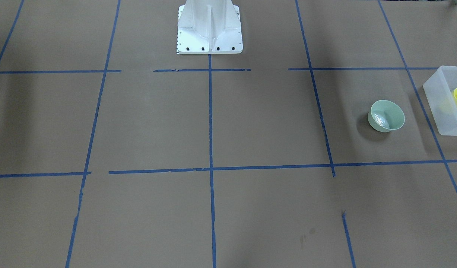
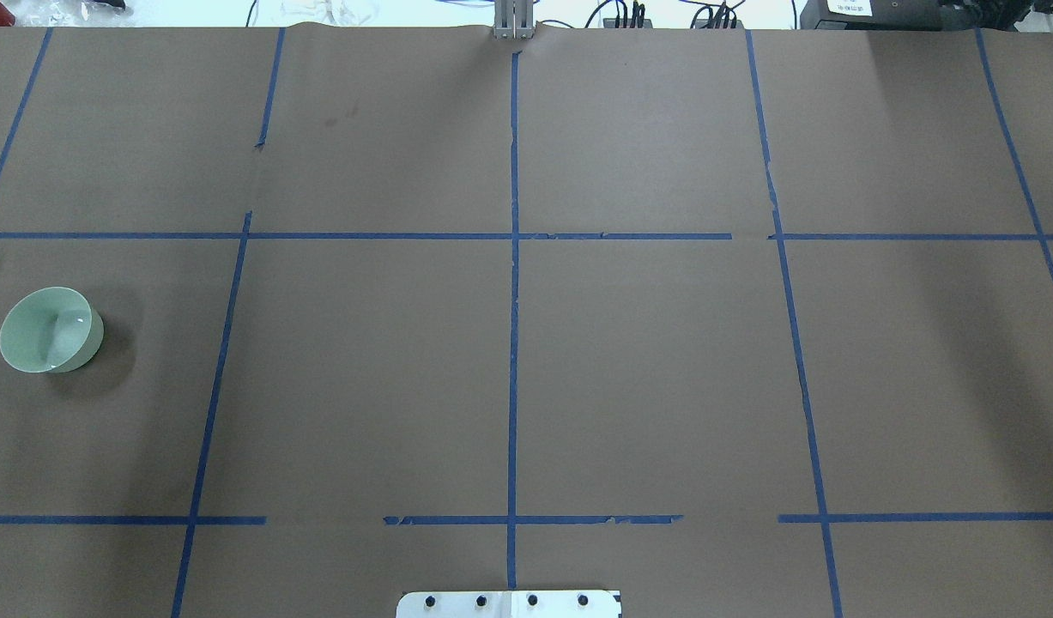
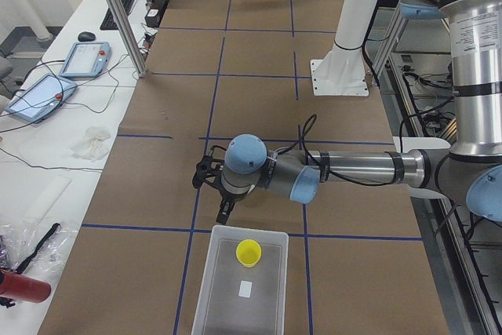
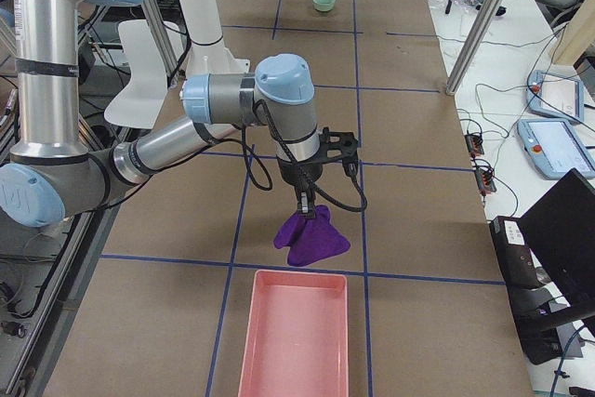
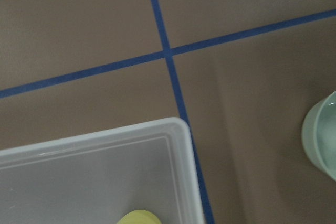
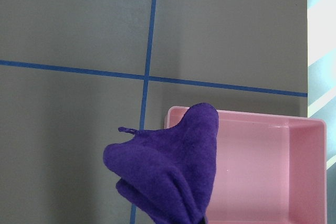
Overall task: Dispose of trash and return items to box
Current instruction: 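Drop the cup into the clear bin while the right releases cloth into pink bin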
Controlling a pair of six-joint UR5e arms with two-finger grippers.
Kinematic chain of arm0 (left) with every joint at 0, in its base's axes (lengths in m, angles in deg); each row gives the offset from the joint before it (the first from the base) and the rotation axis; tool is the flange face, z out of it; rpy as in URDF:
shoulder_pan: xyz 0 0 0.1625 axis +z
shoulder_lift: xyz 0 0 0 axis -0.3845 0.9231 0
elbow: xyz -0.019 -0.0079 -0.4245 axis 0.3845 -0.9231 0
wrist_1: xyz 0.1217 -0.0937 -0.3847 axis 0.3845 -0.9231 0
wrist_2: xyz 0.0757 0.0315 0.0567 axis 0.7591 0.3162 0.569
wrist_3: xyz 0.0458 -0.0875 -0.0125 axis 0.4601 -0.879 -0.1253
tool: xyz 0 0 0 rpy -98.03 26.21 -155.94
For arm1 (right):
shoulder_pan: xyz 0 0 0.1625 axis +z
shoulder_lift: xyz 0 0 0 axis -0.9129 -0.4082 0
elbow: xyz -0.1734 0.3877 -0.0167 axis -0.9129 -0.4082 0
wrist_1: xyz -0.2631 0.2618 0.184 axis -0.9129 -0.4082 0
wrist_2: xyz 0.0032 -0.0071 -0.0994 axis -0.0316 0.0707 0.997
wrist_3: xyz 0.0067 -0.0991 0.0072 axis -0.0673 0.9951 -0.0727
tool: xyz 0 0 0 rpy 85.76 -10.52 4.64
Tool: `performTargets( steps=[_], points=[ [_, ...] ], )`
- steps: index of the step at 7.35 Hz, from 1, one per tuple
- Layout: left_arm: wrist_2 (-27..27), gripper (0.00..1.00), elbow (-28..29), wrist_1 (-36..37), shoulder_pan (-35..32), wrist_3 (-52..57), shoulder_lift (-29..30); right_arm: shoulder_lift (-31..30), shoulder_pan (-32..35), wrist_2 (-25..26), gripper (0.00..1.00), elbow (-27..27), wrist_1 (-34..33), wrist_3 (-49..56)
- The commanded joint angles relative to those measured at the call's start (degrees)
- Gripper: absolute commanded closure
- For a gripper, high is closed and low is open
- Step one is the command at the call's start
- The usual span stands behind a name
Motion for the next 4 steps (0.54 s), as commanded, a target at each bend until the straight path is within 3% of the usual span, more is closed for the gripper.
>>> performTargets(
  steps=[1,3,4],
  points=[
    [0.1,0.00,-3.4,-0.4,-0.3,-8.5,0.9,-0.4,0.7,0.6,1.00,-7.4,6.3,3.3],
    [0.2,0.00,-2.9,-9.3,2.3,-16.5,0.2,-1.9,2.6,0.6,1.00,-19.6,21.6,5.4],
    [2.2,0.00,-2.7,-13.3,6.7,-20.5,-0.2,-1.9,3.6,0.5,1.00,-25.9,26.3,8.1]
  ],
)
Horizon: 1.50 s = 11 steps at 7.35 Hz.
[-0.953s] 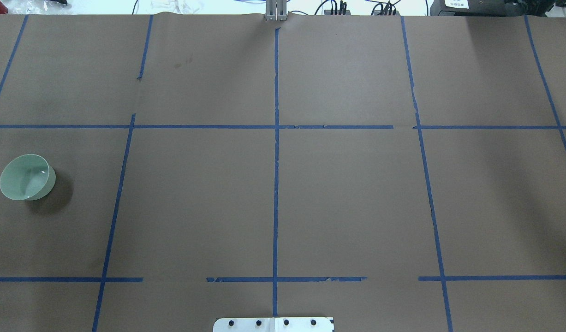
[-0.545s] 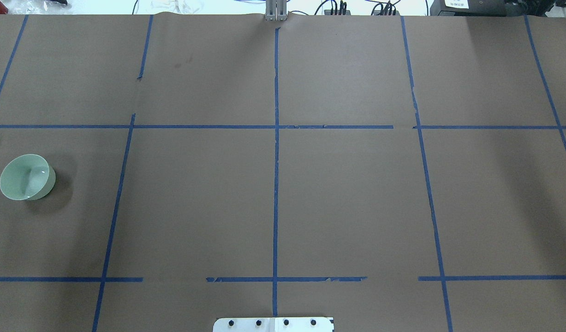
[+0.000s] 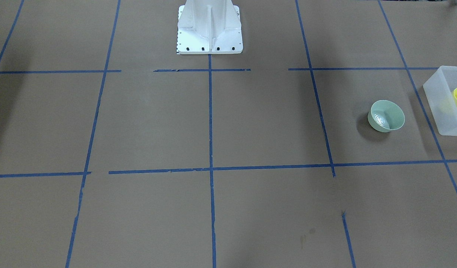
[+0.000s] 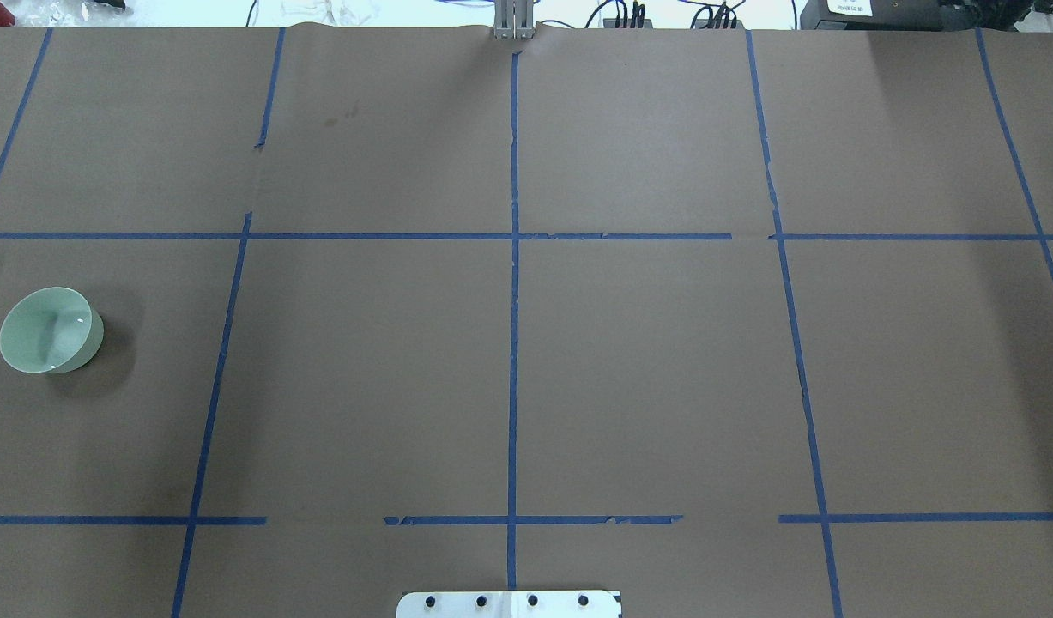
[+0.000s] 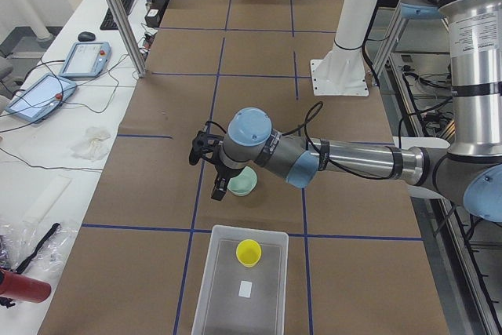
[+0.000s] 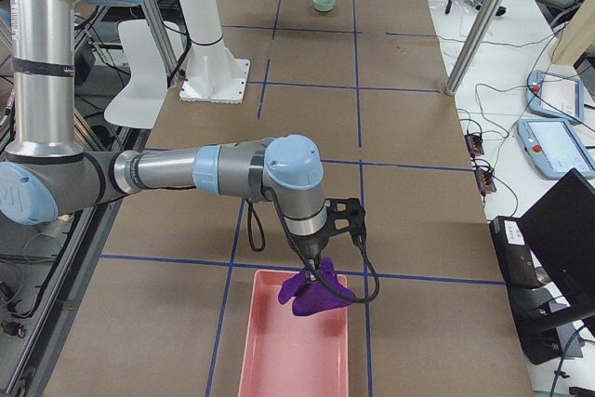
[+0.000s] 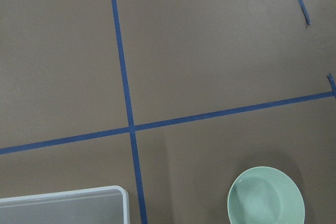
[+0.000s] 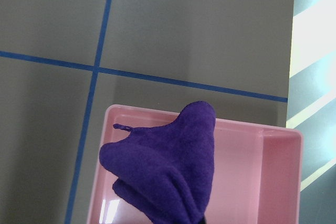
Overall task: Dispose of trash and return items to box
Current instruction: 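Drop the cup into the clear bin while the right releases cloth into pink bin, then lower the left gripper onto the green bowl rim and grasp it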
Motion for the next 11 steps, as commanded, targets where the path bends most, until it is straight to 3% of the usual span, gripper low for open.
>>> performTargets(
  steps=[1,2,3,5,6,8,11],
  points=[
    [4.7,0.00,0.2,-9.6,8.2,-11.6,-0.5,-0.4,1.6,0.0,1.00,-11.5,10.9,3.9],
    [8.1,0.00,0.8,-15.0,13.9,-17.7,-1.9,-0.7,2.3,0.0,0.64,-11.9,12.1,3.5],
    [10.5,0.00,2.5,-21.8,18.6,-23.7,-3.4,-1.2,2.7,-0.5,0.01,-11.3,12.2,2.8],
    [16.8,0.02,3.9,-27.4,26.7,-31.4,-5.9,-0.5,3.1,-2.3,0.00,-10.4,10.8,1.2],
    [19.6,0.03,5.7,-27.8,29.7,-32.9,-6.0,0.1,3.7,-4.2,0.00,-7.6,6.1,-0.9],
    [23.1,0.07,13.9,-38.9,34.7,-39.1,-5.5,0.0,3.5,-5.5,0.00,2.2,-4.6,-6.0],
    [23.9,0.10,18.7,-40.2,35.1,-39.3,-2.3,-0.1,-1.5,-7.4,0.00,9.5,-8.2,-12.5]
  ],
)
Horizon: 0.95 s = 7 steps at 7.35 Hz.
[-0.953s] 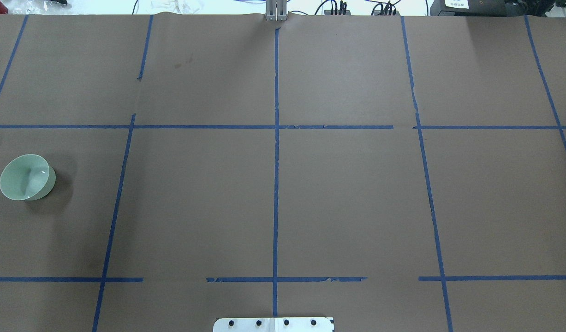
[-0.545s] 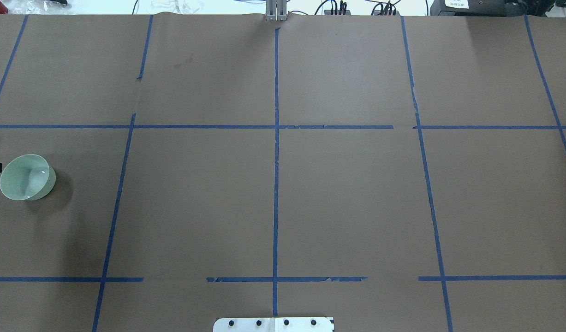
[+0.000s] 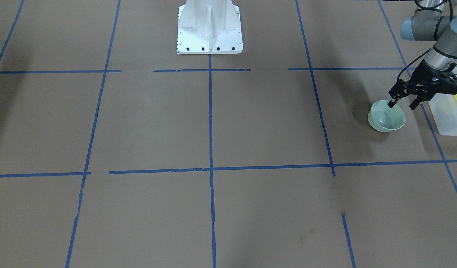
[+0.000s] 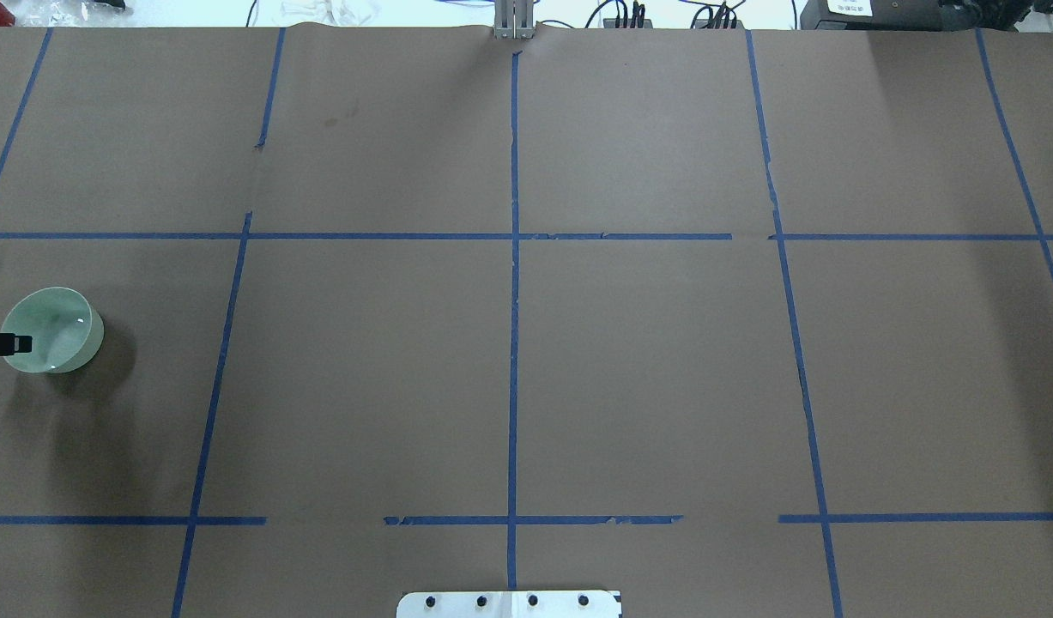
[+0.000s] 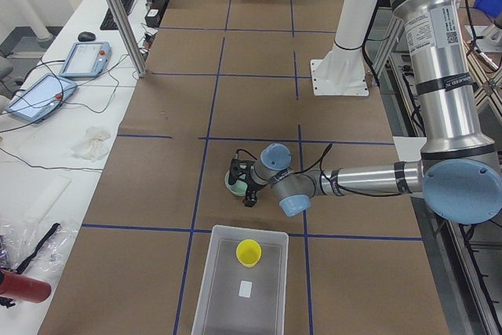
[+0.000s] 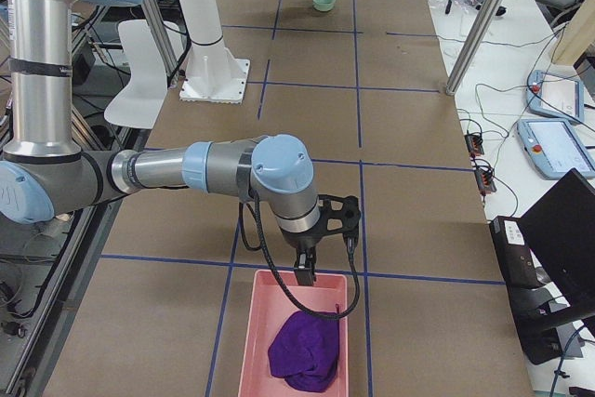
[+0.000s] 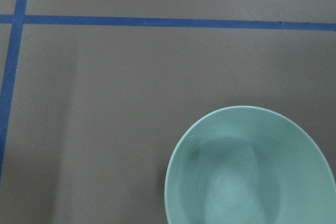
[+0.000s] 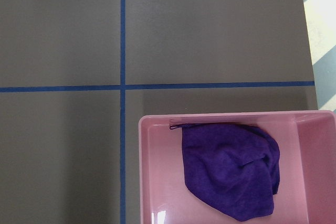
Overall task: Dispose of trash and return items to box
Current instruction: 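Lower the left gripper onto the green bowl rim and grasp it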
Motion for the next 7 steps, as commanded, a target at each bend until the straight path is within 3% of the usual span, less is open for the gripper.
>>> performTargets(
  steps=[1,2,3,4,5,7],
  points=[
    [0.2,0.17,2.5,-0.4,0.2,-0.3,2.7,0.0,-4.5,-0.4,0.00,4.9,-1.0,-8.5],
    [0.3,0.44,2.6,-0.3,0.2,-0.3,2.7,0.0,-6.4,-0.9,0.00,6.2,-0.9,-13.1],
    [0.6,0.82,2.6,-0.3,0.2,-0.4,2.7,0.0,-6.8,-2.6,0.00,6.4,-0.4,-14.1],
    [0.6,1.00,2.5,-0.3,0.2,-0.4,2.6,0.0,-7.0,-4.0,0.00,6.4,-0.3,-14.1],
    [-0.5,1.00,1.8,0.0,-0.1,-0.3,2.4,0.1,-9.5,-3.8,0.00,6.9,0.6,-14.0],
    [-12.8,1.00,-4.3,3.0,-2.6,0.3,0.0,-0.1,-11.3,-3.5,0.00,7.0,3.5,-13.0]
  ],
)
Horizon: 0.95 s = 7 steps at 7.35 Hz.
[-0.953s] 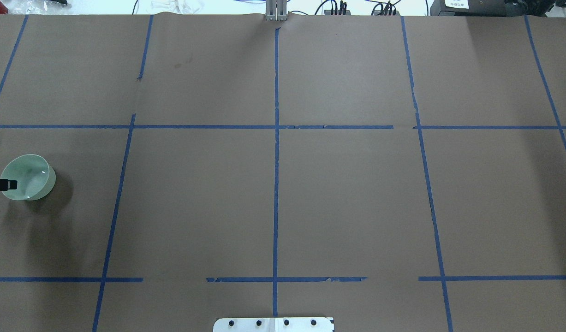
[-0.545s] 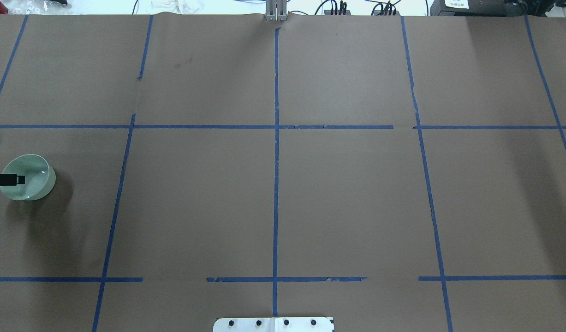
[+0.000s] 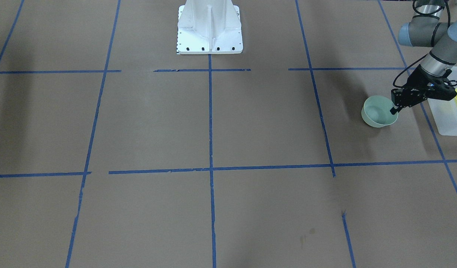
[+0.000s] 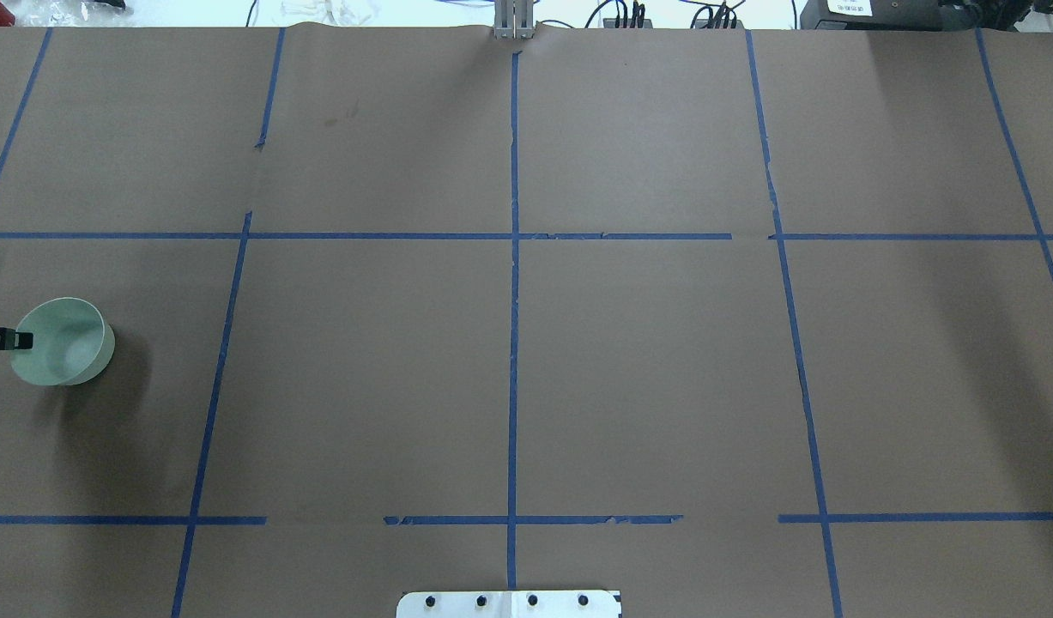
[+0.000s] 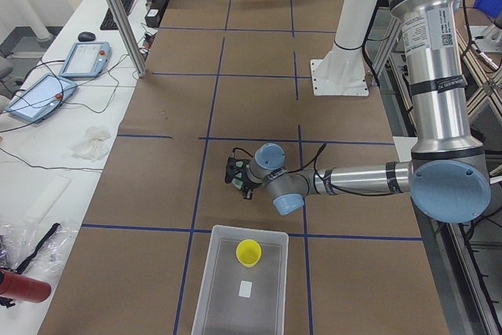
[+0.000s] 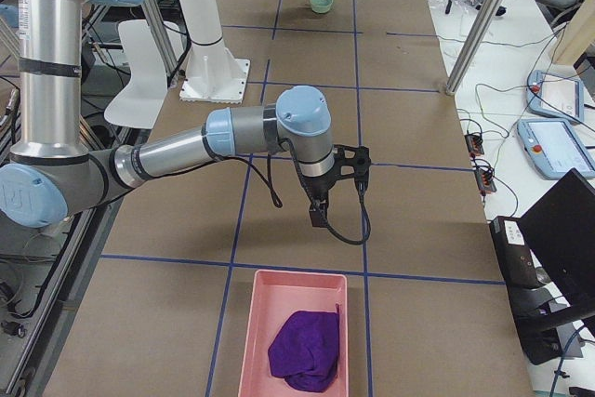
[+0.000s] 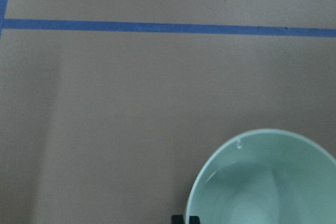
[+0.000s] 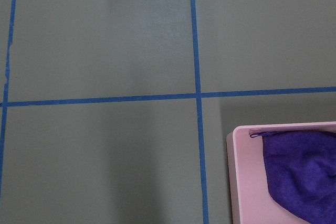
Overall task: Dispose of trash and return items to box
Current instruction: 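Lower the left gripper onto the green bowl rim and grasp it, then lift the green bowl and carry it over the clear bin with the left gripper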
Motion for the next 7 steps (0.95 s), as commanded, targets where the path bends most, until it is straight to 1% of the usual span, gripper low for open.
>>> performTargets(
  steps=[1,2,3,4,5,6,7],
  points=[
    [-11.0,1.00,-4.3,2.0,-6.8,1.4,-1.4,-0.6,-2.7,0.0,0.00,0.0,1.8,-0.4],
    [-13.6,1.00,-4.2,2.4,-9.9,4.6,-2.0,-2.6,-3.3,-0.1,0.00,0.0,1.7,-0.3],
    [-13.9,1.00,-4.6,6.2,-12.8,9.8,-1.9,-5.9,-3.8,-0.2,0.00,-0.7,1.9,0.2],
    [-13.9,1.00,-5.1,11.3,-16.0,15.9,-1.6,-5.9,-5.8,0.2,0.00,-1.8,4.1,0.3],
    [-14.0,1.00,-6.2,18.7,-19.9,23.3,-0.6,-6.1,-6.0,0.2,0.00,-4.1,7.0,0.0],
    [-14.0,1.00,-7.4,28.4,-24.4,30.2,2.8,-6.1,-6.0,0.3,0.00,-5.2,7.7,-0.3],
    [-13.8,1.00,-6.5,38.8,-31.3,42.1,6.3,-5.5,-6.1,0.3,0.00,-7.8,9.0,-0.2]
  ],
)
